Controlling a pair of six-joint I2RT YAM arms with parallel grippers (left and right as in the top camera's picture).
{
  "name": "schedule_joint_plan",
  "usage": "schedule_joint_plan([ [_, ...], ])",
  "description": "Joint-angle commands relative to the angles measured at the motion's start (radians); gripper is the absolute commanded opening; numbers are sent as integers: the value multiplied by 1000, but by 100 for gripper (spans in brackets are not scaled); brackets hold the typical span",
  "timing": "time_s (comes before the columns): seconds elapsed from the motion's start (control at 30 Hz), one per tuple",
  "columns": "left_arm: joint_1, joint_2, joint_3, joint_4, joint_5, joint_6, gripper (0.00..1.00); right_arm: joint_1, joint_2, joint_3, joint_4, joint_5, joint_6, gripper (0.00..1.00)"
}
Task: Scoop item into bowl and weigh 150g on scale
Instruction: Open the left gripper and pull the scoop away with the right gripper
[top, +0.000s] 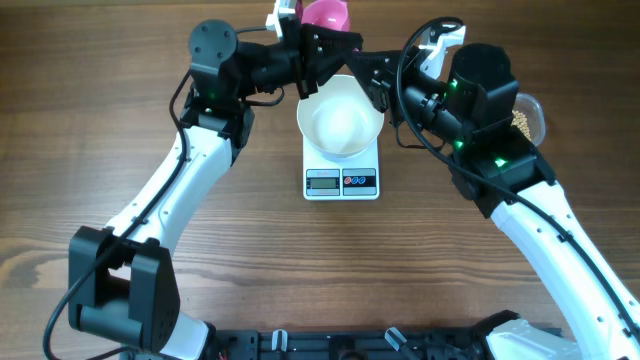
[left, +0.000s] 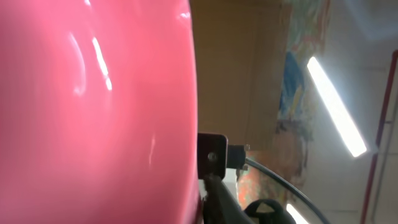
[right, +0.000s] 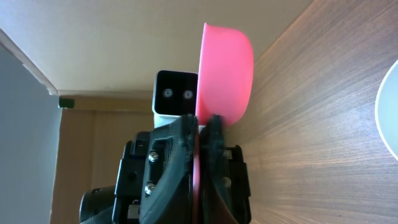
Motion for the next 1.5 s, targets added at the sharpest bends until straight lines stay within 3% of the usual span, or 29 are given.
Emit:
schedule_joint_plan([
  [0.0,-5,-16,6,5,43,4,54,-3,10,12,5,-14,-19,4],
  [0.03,-5,-16,6,5,43,4,81,-3,10,12,5,-13,-20,4],
  [0.13,-5,-16,5,4,35,21,100,-3,10,12,6,-12,-47,4],
  [0.4,5,-16,5,-113,-26,152,100,-3,10,12,5,35,-142,4],
  [0.57,20,-16,5,-204,-52,246,100,-3,10,12,-53,161,-284,5],
  [0.73,34,-16,5,-201,-51,261,100,-3,10,12,-64,200,-365,4],
  [1.0,85,-23,6,26,-29,259,100,-4,10,12,-66,300,-519,5],
  [1.17,162,-34,6,34,7,306,100,-4,-6,15,-88,402,-597,5],
  [1.37,238,-39,6,-89,96,450,100,-17,-32,90,-272,536,-648,5],
  [1.47,252,-54,6,-160,88,585,100,-43,-32,185,-418,555,-680,5],
])
